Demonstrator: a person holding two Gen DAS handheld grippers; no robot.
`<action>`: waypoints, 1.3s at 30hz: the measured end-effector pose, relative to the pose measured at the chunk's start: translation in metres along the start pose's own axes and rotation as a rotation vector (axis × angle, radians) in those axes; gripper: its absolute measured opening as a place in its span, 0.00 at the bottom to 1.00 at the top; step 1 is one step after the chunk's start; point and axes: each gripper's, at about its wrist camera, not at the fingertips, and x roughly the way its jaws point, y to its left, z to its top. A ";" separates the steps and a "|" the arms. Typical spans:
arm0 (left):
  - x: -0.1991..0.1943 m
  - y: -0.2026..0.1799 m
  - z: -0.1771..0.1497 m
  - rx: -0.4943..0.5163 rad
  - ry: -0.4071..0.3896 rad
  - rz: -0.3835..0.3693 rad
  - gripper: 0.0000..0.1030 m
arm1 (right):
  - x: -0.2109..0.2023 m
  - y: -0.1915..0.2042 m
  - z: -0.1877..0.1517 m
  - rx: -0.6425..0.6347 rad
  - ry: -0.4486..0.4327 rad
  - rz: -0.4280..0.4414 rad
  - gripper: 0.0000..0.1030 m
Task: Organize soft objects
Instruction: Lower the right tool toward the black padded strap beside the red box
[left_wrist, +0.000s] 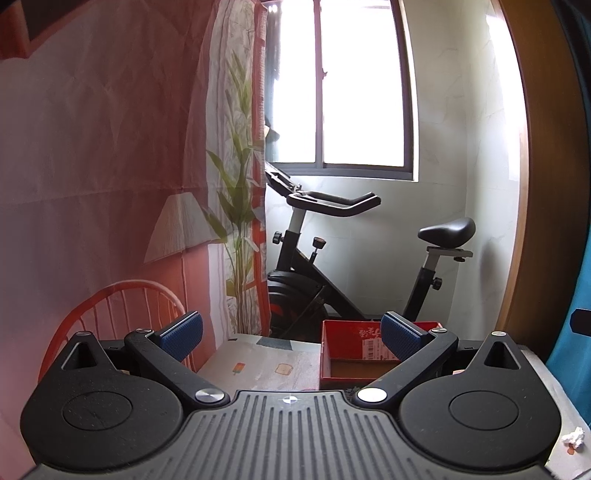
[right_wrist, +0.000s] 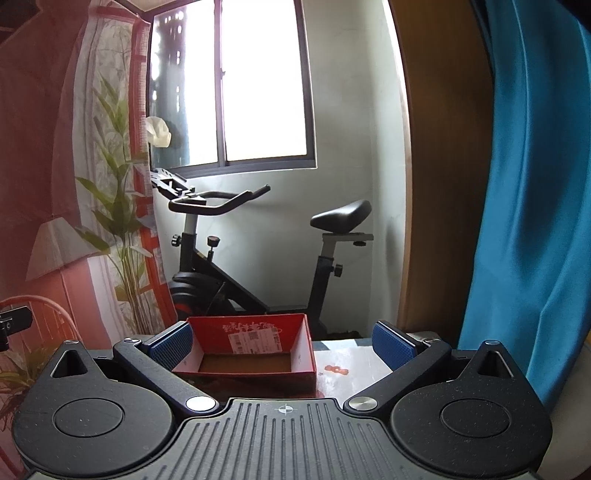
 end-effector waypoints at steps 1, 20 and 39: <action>0.003 0.000 -0.002 0.000 0.004 0.005 1.00 | 0.002 -0.002 -0.002 0.007 -0.003 0.009 1.00; 0.106 0.006 -0.080 0.001 0.274 -0.023 1.00 | 0.111 -0.017 -0.098 0.073 0.218 0.062 1.00; 0.186 0.002 -0.108 -0.070 0.425 -0.145 1.00 | 0.215 -0.053 -0.134 0.060 0.394 0.022 1.00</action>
